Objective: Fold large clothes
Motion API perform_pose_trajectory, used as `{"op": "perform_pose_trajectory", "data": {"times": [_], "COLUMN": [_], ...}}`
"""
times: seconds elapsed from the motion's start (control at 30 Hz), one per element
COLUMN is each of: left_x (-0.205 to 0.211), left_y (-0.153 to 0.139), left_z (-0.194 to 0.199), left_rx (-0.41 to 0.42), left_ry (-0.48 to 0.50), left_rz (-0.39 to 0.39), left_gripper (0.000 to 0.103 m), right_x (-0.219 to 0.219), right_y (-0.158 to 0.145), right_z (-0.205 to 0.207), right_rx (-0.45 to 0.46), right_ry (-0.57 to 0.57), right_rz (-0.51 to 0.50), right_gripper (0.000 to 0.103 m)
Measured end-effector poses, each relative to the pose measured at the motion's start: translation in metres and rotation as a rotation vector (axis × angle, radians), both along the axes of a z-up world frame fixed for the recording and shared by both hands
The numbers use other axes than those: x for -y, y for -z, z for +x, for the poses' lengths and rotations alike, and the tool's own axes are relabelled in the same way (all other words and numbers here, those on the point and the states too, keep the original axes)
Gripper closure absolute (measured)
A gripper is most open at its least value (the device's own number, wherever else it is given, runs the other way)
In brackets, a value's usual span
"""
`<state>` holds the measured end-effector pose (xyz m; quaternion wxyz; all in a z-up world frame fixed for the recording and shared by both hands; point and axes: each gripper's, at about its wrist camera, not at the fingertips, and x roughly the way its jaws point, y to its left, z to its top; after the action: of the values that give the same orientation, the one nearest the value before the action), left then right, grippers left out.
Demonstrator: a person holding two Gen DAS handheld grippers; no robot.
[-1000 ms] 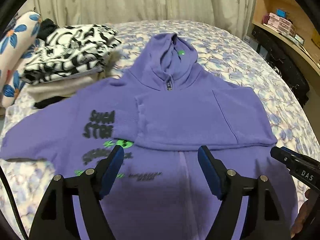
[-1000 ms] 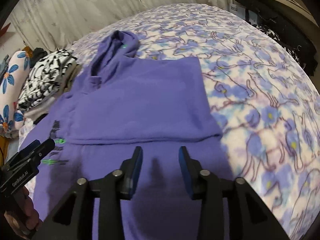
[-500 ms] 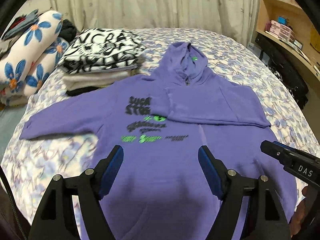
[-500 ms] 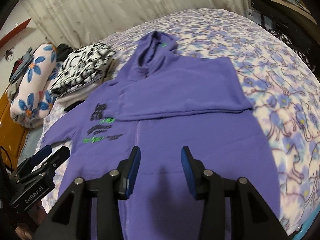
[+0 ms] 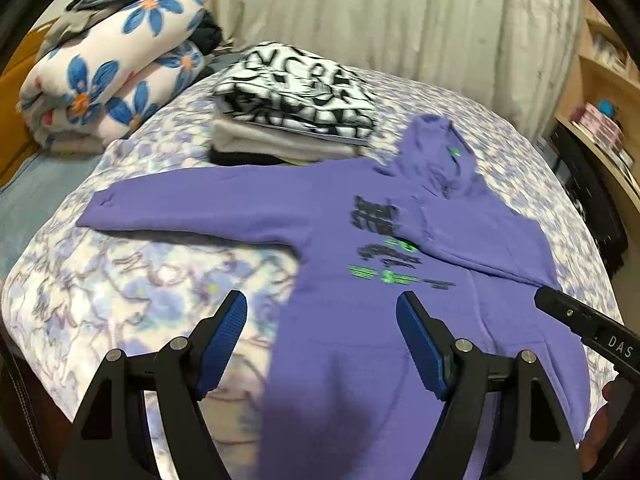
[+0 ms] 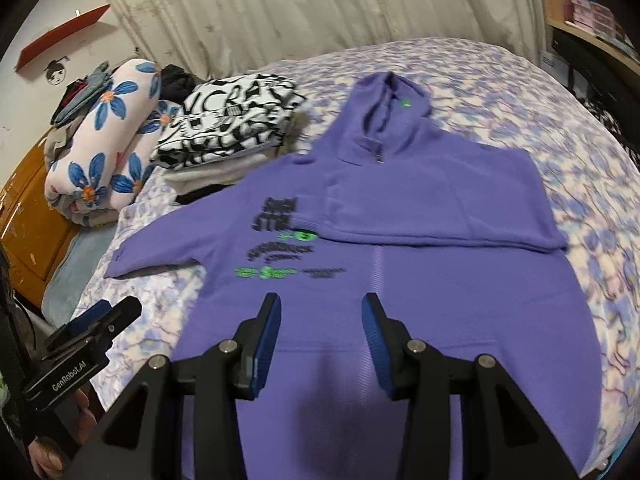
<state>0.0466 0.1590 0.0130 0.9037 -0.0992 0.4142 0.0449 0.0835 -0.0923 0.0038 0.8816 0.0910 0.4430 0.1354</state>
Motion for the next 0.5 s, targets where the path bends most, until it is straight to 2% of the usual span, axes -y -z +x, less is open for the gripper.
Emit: {"op": "perform_pose_trajectory", "data": {"times": [0.5], "left_x": [-0.103], "left_y": [0.015], "left_z": [0.016], "left_rx": [-0.006], "left_ry": [-0.174], "left_rz": [-0.055], "left_gripper": [0.027], "right_x": [-0.099], "right_y": [0.008], "right_z": [0.034], "right_rx": [-0.005], "right_ry": [-0.136], "right_rz": [-0.014], "right_gripper": [0.061]}}
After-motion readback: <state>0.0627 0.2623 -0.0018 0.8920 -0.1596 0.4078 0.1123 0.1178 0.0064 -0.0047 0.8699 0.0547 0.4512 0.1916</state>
